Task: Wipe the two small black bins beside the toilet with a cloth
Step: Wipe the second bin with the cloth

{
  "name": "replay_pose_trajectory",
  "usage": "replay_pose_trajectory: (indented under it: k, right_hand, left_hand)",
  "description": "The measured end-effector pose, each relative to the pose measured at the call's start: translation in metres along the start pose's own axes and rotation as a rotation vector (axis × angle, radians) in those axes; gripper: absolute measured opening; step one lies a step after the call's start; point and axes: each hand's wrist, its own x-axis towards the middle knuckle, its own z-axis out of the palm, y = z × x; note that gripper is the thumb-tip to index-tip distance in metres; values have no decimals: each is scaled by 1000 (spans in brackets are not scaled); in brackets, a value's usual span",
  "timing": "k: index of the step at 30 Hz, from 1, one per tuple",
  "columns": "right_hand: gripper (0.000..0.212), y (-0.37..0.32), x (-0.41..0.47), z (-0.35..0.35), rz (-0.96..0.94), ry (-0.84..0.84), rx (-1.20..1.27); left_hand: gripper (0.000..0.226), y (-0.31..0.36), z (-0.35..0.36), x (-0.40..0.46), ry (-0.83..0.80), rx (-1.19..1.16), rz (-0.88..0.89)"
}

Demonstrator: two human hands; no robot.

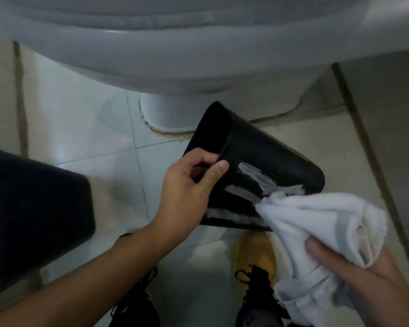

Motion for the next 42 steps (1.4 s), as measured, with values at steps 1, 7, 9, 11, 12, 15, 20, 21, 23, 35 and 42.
replay_pose_trajectory:
  k: [1,7,9,11,12,15,20,21,23,35,42]
  right_hand:
    - [83,-5,4,4,-24,-40,54]
    - [25,-8,21,30,-209,-88,-10]
    - [17,-9,26,48,-283,-136,-73]
    - [21,-4,36,66,-341,-167,-109]
    - [20,3,43,75,-418,-168,-221]
    - [14,24,67,99,-710,-123,-831]
    - [57,37,100,151,-870,-68,-1158]
    - [58,36,105,157,-842,-75,-1163]
    - [56,37,113,165,-812,-61,-1164]
    - [48,45,134,150,-1034,-274,-1136]
    - [39,55,116,166,-914,-175,-1101]
  left_hand:
    - [9,-4,-8,-4,35,-35,-32]
    - [7,-25,-40,-24,160,-238,-224]
    - [12,-32,-48,-27,193,-256,-276]
    - [13,-37,-55,-27,218,-276,-339]
    - [13,-42,-58,-26,230,-287,-368]
    - [12,-53,-65,-23,249,-271,-424]
    - [16,-62,-63,-22,254,-192,-403]
    - [17,-65,-61,-21,256,-129,-379]
    - [20,-73,-55,-19,253,34,-299]
    - [31,-93,-53,-17,269,151,-182]
    - [21,-99,-56,-18,233,102,-198]
